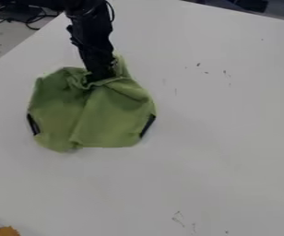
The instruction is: Fold the green cloth
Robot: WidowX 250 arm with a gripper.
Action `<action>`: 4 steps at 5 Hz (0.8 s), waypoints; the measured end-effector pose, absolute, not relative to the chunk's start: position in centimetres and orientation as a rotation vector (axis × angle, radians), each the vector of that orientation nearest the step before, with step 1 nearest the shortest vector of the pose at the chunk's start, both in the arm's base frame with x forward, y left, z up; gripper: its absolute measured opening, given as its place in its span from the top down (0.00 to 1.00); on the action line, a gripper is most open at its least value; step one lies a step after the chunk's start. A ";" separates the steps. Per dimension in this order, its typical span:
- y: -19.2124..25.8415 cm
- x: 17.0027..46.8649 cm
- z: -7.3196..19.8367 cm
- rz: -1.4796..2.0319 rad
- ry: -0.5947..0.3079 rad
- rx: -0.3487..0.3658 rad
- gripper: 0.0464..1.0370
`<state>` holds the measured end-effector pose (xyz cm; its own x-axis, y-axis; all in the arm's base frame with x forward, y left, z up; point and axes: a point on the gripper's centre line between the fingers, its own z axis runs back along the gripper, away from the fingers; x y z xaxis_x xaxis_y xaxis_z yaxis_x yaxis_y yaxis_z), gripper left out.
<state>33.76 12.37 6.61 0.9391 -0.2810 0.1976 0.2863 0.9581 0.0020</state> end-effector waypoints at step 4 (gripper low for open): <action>17.8 35.8 4.3 -0.320 -0.197 -0.071 0.99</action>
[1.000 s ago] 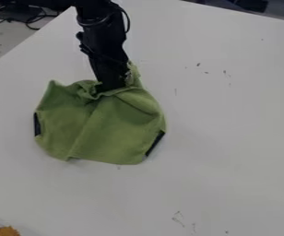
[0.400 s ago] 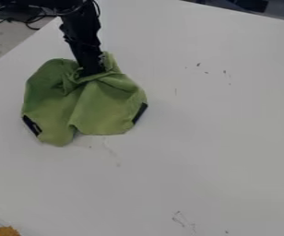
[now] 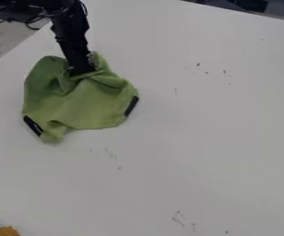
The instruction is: Fold the green cloth
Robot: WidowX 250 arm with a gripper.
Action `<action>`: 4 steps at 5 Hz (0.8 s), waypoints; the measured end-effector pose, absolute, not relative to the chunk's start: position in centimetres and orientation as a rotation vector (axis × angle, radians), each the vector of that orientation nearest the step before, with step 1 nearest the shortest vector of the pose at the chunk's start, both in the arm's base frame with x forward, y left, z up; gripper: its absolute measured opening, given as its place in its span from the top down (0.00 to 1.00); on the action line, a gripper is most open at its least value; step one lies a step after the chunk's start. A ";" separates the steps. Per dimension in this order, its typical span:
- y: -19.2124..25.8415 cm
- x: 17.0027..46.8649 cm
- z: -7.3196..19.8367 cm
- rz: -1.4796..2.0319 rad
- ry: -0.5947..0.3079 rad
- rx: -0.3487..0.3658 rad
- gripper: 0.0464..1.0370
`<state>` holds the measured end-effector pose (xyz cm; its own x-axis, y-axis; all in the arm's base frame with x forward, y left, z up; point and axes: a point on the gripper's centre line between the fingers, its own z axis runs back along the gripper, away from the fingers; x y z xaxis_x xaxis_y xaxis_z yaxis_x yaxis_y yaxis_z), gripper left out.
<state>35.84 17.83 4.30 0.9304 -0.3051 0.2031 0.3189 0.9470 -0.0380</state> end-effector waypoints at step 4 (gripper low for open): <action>20.0 35.5 4.2 -0.319 -0.230 -0.030 0.54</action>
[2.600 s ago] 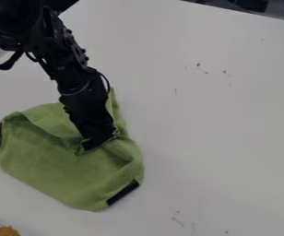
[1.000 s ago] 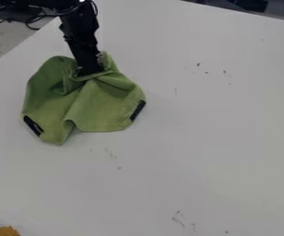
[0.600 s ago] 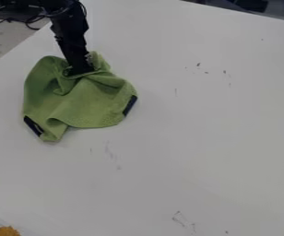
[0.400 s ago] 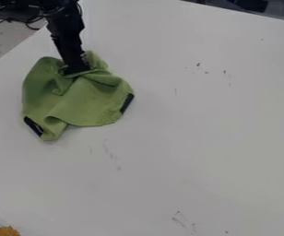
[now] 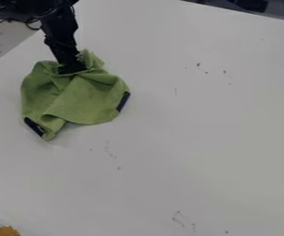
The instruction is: Fold the green cloth
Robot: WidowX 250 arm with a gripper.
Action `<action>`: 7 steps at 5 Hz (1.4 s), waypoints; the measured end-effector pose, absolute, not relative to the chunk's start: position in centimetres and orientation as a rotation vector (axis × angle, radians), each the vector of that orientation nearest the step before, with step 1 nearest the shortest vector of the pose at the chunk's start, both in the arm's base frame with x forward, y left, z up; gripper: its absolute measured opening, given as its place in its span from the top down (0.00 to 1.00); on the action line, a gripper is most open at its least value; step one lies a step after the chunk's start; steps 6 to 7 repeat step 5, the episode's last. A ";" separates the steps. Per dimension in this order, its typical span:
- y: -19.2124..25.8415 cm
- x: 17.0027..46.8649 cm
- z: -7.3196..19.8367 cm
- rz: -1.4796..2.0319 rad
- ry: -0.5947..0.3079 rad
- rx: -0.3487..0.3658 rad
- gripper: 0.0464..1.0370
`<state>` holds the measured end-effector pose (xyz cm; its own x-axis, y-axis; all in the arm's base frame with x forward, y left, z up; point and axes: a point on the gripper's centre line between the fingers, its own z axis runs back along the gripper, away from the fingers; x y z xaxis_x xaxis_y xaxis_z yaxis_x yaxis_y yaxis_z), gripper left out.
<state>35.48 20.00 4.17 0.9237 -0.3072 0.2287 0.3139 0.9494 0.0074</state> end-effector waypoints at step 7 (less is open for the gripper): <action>13.6 32.2 8.8 -0.349 -0.150 0.042 0.04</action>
